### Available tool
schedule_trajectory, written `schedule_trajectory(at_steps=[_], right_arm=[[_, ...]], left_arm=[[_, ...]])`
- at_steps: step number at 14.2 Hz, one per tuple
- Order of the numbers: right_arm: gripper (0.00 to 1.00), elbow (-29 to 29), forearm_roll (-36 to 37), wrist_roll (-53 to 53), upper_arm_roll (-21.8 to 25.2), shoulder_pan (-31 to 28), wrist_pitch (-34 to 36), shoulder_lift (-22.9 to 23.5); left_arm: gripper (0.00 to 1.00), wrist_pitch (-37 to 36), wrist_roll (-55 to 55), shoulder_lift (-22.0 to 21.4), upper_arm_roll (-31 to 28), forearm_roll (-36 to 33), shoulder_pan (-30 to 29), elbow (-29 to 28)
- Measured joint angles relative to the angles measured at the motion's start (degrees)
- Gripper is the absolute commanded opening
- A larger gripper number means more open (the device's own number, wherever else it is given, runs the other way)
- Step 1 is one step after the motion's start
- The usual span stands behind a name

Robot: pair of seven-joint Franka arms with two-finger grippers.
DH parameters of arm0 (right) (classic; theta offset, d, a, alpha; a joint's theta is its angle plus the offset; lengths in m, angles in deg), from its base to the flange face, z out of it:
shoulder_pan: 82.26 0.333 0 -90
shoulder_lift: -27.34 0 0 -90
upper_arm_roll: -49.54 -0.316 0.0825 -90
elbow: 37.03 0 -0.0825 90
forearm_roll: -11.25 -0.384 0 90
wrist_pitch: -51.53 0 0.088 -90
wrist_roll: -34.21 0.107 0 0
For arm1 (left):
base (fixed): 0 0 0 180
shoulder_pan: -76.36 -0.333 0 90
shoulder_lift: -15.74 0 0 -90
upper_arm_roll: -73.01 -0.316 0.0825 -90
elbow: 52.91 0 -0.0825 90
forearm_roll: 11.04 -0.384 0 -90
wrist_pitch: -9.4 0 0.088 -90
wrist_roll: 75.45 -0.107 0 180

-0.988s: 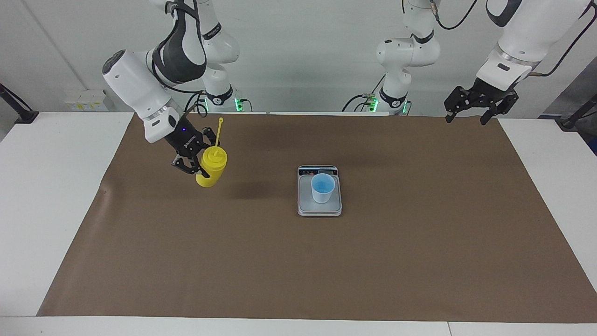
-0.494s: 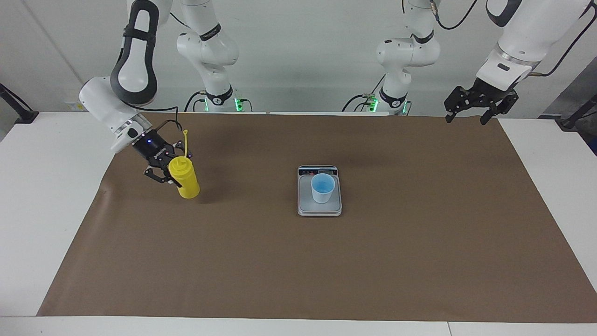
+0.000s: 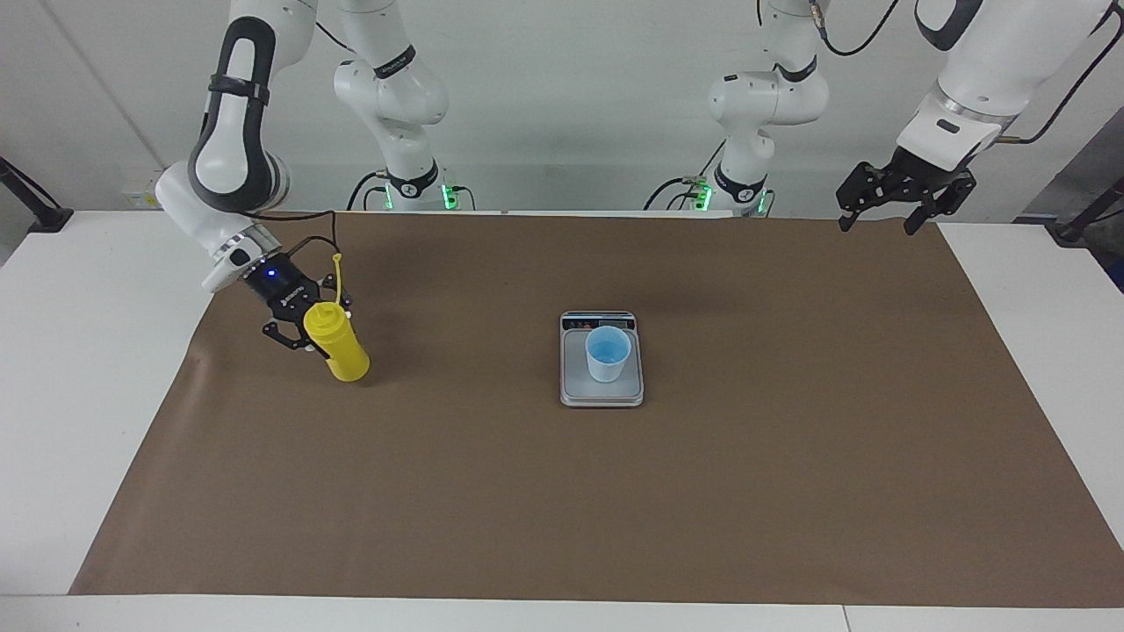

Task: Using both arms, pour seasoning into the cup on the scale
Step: 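Lower the yellow bottle onto the table and open the right gripper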

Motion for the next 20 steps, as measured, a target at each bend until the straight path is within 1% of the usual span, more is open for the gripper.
schedule_trajectory(at_steps=[1, 2, 3, 7, 15, 17, 20], right_arm=[[0.02, -0.18, -0.09, 0.0, -0.02, 0.0, -0.24, 0.03], [0.46, -0.42, -0.14, 0.0, -0.03, 0.0, -0.53, 0.03], [0.99, -0.66, -0.16, 0.0, -0.05, 0.0, -0.93, 0.03], [1.0, -1.04, -2.44, 0.0, -0.1, -0.01, -3.08, 0.01], [1.0, -3.33, -2.26, 0.03, -0.07, -0.04, -4.5, -0.11], [1.0, -4.18, 1.67, 0.01, 0.02, -0.15, -6.17, -0.13], [1.0, -4.27, 12.0, 0.06, 0.11, -2.23, -6.53, -0.19]], left_arm=[[1.0, 0.0, 0.0, 0.0, 0.0, 0.0, 0.0, 0.0], [1.0, 0.0, 0.0, 0.0, 0.0, 0.0, 0.0, 0.0], [1.0, 0.0, 0.0, 0.0, 0.0, 0.0, 0.0, 0.0], [1.0, 0.0, 0.0, 0.0, 0.0, 0.0, 0.0, 0.0], [1.0, 0.0, 0.0, 0.0, 0.0, 0.0, 0.0, 0.0], [1.0, 0.0, 0.0, 0.0, 0.0, 0.0, 0.0, 0.0], [1.0, 0.0, 0.0, 0.0, 0.0, 0.0, 0.0, 0.0]])
